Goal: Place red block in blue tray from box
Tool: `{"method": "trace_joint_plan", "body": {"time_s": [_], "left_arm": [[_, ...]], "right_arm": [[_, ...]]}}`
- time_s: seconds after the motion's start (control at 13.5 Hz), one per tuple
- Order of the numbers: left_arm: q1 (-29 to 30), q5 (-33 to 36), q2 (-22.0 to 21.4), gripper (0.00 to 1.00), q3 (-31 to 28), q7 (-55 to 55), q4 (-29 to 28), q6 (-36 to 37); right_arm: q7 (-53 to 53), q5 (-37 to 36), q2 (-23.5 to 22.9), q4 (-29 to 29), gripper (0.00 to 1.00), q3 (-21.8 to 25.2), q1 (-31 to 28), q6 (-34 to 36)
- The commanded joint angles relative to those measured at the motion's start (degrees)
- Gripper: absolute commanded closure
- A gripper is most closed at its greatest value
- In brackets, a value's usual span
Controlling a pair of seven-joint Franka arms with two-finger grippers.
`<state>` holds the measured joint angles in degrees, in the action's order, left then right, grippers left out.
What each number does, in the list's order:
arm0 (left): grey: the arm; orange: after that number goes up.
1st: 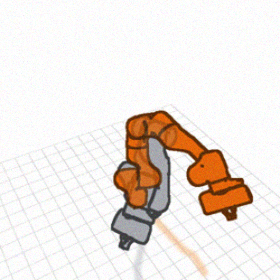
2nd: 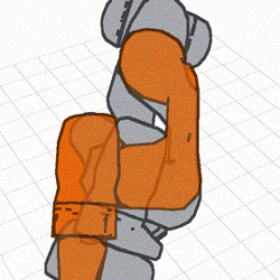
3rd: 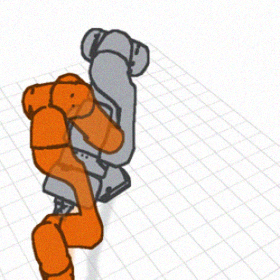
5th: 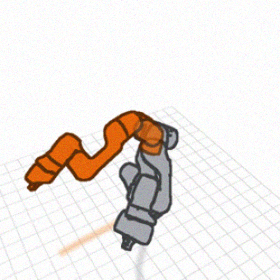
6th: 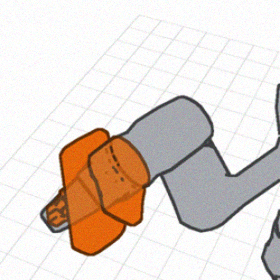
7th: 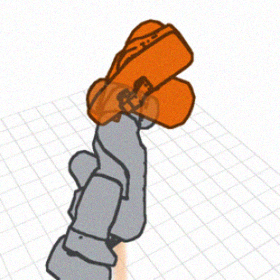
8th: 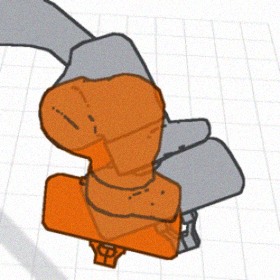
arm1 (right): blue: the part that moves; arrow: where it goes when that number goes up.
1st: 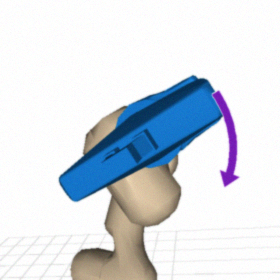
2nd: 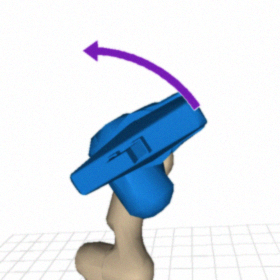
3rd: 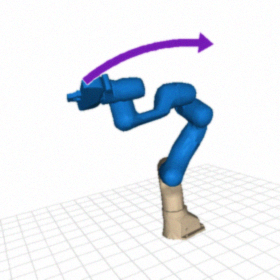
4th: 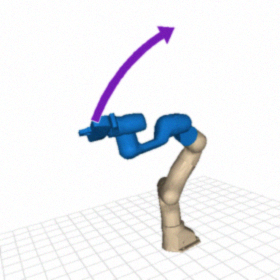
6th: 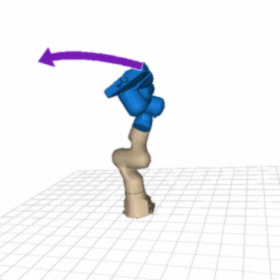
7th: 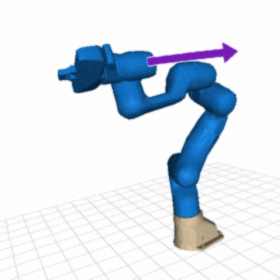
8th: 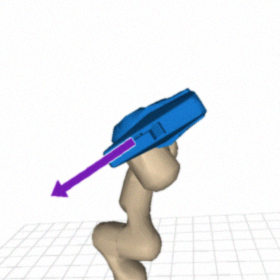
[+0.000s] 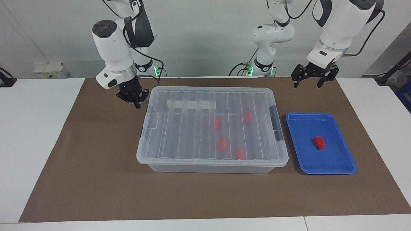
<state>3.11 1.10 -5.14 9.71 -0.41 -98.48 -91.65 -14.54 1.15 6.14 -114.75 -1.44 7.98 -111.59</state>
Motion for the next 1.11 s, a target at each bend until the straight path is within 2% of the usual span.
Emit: {"method": "trace_joint_plan", "body": {"time_s": [0.0,0.45,0.82,1.04], "left_arm": [[-0.29,-0.66,-0.92,0.0,-0.83,0.41,0.22,1.21],[0.94,-0.66,-1.36,0.0,-1.01,0.15,-0.39,0.68],[0.85,-0.66,-1.36,0.0,-1.01,0.15,-0.39,0.68],[0.85,-0.66,-1.36,0.0,-1.01,0.15,-0.39,0.68]], "right_arm": [[-4.51,0.26,0.98,2.68,0.0,-0.23,-2.35,3.99],[-4.53,0.34,0.46,11.11,0.0,-0.14,-9.64,8.49],[-2.69,-3.95,-3.15,20.43,0.0,-0.58,-9.21,16.21],[-1.2,-3.35,-4.29,23.78,0.0,-0.93,-9.3,21.14]]}}
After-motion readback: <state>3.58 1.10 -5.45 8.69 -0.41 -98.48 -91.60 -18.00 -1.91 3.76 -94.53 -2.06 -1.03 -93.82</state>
